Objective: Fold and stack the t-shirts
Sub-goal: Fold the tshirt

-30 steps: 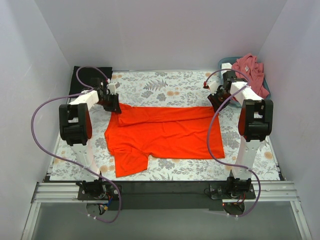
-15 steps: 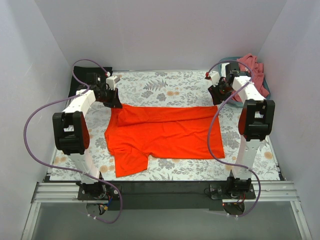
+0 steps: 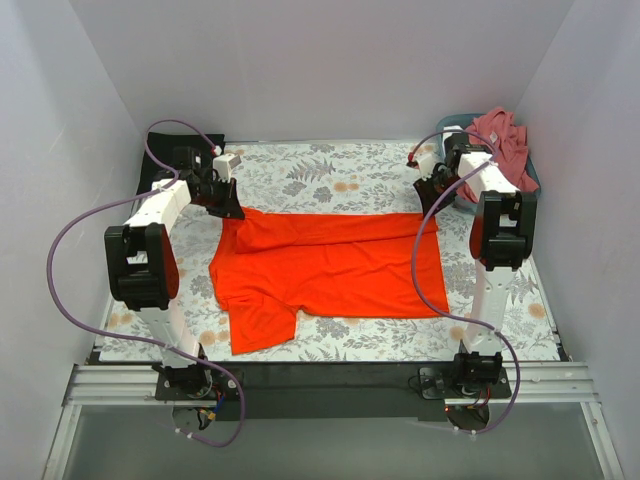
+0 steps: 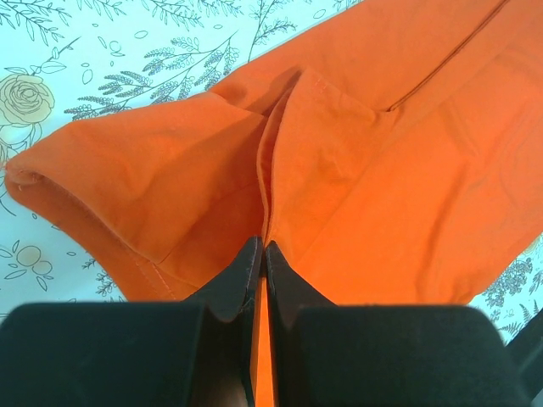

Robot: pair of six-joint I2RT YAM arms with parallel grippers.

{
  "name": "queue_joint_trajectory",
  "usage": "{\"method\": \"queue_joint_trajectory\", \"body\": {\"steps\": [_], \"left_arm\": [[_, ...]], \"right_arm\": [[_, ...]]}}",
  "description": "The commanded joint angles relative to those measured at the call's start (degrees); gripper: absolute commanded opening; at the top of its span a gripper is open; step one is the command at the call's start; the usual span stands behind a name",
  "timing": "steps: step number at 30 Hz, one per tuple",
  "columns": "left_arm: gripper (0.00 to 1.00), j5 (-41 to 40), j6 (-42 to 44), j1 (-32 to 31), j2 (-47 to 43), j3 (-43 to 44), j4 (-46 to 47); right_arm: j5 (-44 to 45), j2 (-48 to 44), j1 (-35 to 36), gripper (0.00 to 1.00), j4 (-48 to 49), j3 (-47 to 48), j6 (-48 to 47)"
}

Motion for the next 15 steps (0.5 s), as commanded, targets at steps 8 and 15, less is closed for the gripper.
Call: {"method": "queue_joint_trajectory", "body": {"steps": [8, 15], "left_arm": [[0.0, 0.32, 1.45, -0.18, -3.56, -0.42, 0.19], [0.0, 0.23, 1.36, -0.27, -3.56, -0.51, 0.37]], "right_arm": [[-1.22, -3.44, -0.27, 0.37, -2.15, -0.19, -0.13], [-1.13, -5.46, -0.18, 0.36, -2.5, -1.43, -0.57]]}}
